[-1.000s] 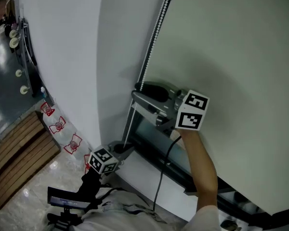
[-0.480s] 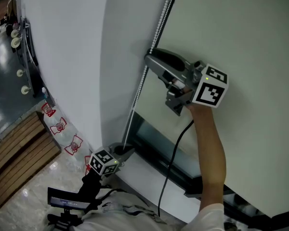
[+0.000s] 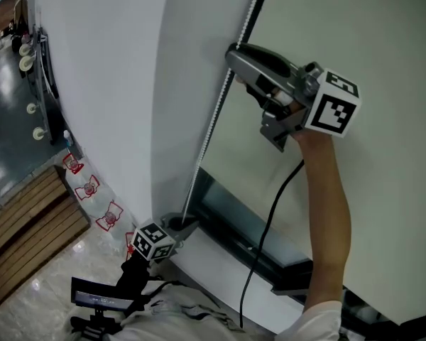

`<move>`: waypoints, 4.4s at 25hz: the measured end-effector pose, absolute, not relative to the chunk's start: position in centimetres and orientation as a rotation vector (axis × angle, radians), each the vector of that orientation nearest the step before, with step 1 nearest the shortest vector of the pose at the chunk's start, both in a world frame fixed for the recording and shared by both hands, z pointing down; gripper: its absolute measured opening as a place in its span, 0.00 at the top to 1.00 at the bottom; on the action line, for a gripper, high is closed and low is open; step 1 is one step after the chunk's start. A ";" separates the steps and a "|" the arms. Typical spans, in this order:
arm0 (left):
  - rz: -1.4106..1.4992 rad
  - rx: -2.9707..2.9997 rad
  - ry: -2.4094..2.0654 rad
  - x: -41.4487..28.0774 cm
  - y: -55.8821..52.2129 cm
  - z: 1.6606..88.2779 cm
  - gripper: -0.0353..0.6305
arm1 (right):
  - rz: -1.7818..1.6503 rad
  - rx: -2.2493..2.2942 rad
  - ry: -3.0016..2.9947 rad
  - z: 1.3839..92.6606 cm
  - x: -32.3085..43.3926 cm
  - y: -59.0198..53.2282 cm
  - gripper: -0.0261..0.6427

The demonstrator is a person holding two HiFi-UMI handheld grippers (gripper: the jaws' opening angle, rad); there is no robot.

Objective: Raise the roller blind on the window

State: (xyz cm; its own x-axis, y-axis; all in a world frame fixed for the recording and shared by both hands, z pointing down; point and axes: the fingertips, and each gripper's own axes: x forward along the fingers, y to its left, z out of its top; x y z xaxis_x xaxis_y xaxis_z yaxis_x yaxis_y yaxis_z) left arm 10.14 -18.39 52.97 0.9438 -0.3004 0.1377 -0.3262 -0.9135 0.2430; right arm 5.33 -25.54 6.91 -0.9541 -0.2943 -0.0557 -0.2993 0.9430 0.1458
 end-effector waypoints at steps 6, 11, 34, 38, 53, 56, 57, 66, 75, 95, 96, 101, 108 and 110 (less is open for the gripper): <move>0.136 2.835 -0.469 10.2 -18.3 53.2 0.95 | 0.224 -0.437 3.076 5.3 5.1 -25.6 0.87; 0.131 2.830 -0.481 9.9 -18.4 53.6 0.95 | 0.217 -0.415 3.099 5.3 5.1 -25.3 0.94; 0.137 2.822 -0.431 10.7 -17.6 52.5 0.95 | -0.057 -0.483 3.108 11.4 6.9 -24.2 0.95; 0.148 2.833 -0.427 10.5 -17.5 53.5 0.95 | -0.076 -0.492 3.109 15.2 6.9 -23.3 0.95; 0.155 2.839 -0.441 10.0 -17.9 53.1 0.95 | -0.363 -0.544 3.258 34.6 6.2 -21.7 0.95; 0.158 2.838 -0.439 10.0 -17.8 53.2 0.95 | -0.390 -0.529 3.246 36.4 5.8 -21.1 0.95; 0.159 2.838 -0.438 10.0 -17.8 53.2 0.95 | -0.397 -0.527 3.250 36.9 5.7 -20.9 0.95; 0.148 2.835 -0.454 9.9 -18.1 52.8 0.95 | -0.543 -0.534 3.313 43.3 4.9 -19.6 0.95; 0.130 2.841 -0.453 9.8 -18.2 52.6 0.95 | -0.693 -0.514 3.234 46.7 4.3 -18.5 0.95; 0.104 2.842 -0.469 9.9 -18.6 52.2 0.95 | 0.013 -0.602 2.983 18.7 5.7 -24.4 0.67; 0.103 2.843 -0.469 9.9 -18.6 52.2 0.95 | 0.041 -0.592 2.972 17.3 5.6 -24.4 0.69; 0.111 2.842 -0.468 9.9 -18.6 52.3 0.95 | 0.105 -0.582 2.932 12.4 5.8 -25.5 0.74; 0.119 2.837 -0.474 9.9 -18.7 52.3 0.95 | 0.130 -0.550 2.927 8.0 6.2 -26.2 0.82; 0.122 2.835 -0.476 9.9 -18.7 52.3 0.95 | 0.145 -0.535 2.942 7.2 6.2 -26.2 0.83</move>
